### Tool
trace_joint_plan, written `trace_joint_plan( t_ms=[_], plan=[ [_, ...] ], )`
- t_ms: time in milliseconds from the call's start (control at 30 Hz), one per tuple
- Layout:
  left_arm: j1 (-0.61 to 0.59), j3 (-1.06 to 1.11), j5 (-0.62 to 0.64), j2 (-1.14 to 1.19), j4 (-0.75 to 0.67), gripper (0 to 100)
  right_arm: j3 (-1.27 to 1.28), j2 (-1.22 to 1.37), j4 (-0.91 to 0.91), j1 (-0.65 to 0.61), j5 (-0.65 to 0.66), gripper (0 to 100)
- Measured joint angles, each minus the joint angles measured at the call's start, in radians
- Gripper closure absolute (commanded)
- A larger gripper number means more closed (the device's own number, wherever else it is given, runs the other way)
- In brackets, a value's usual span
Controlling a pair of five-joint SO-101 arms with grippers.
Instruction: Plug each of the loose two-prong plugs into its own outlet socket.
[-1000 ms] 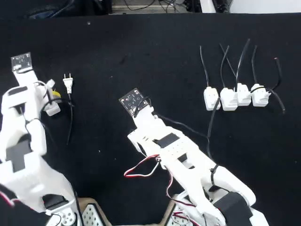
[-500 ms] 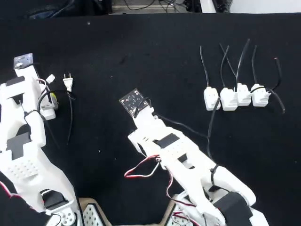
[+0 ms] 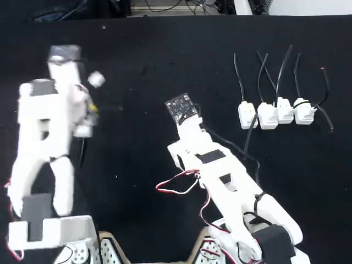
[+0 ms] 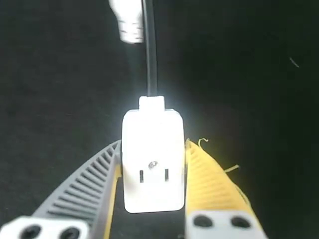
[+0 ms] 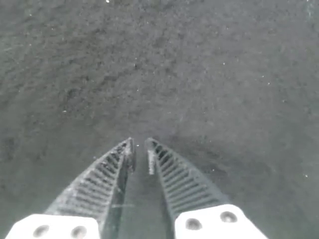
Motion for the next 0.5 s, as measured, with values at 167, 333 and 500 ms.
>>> trace_joint_plan(
  t_ms=[167,333,500],
  plan=[
    [0.195,0.272,-0.005,-0.066,-0.107,97,0.000,0.000,-0.018,0.057,-0.044,98.1],
    [0.258,0.451,-0.002,-0.066,-0.287,88,0.000,0.000,-0.034,0.074,-0.068,98.1],
    [0.293,0.488,0.000,-0.068,-0.287,68,0.000,0.000,-0.034,0.078,-0.069,97.9]
  ],
)
